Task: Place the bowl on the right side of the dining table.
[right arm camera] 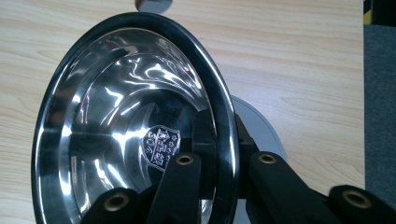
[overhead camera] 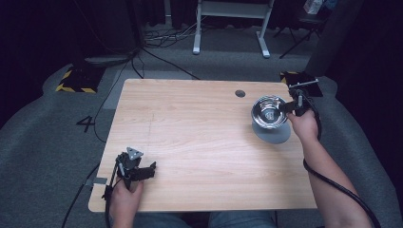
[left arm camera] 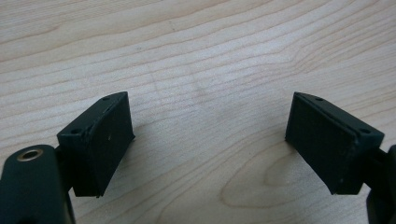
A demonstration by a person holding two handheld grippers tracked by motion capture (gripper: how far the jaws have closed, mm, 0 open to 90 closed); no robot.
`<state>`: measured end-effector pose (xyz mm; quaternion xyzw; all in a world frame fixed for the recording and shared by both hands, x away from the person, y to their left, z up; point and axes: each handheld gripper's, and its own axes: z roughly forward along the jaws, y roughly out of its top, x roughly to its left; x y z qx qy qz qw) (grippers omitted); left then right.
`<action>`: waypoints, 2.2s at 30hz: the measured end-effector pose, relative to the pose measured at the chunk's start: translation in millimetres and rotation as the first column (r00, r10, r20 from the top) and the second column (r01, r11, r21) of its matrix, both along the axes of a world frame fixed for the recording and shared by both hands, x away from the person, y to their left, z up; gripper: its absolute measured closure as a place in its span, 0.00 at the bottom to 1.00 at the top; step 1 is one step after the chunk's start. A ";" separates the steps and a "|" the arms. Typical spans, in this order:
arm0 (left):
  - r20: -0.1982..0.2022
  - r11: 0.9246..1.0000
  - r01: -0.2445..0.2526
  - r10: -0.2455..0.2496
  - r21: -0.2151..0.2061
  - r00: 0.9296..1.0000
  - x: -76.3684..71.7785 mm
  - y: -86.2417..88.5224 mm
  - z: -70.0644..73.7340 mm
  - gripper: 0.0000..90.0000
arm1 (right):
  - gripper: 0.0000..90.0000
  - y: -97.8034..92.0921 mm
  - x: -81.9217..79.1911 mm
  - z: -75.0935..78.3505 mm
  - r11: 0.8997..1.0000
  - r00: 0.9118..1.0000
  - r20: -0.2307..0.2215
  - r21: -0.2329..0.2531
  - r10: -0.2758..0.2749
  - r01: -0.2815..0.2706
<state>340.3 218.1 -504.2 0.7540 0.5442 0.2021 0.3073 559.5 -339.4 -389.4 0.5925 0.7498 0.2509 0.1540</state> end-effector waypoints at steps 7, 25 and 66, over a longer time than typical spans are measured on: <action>0.000 1.000 0.000 0.000 0.000 1.000 0.0 0.0 0.0 0.17 | 0.95 -8.3 3.2 -14.2 0.999 0.999 -0.032 0.004 -0.035 0.035; 0.000 1.000 0.000 0.000 0.000 1.000 0.0 0.0 0.0 0.17 | 0.95 -8.7 5.3 -33.5 0.999 0.997 -0.071 0.001 -0.043 0.043; 0.001 1.000 -0.001 0.001 0.001 1.000 -0.4 -0.1 0.0 0.17 | 0.58 -7.9 -5.2 -2.1 0.997 0.997 0.079 -0.076 0.010 -0.004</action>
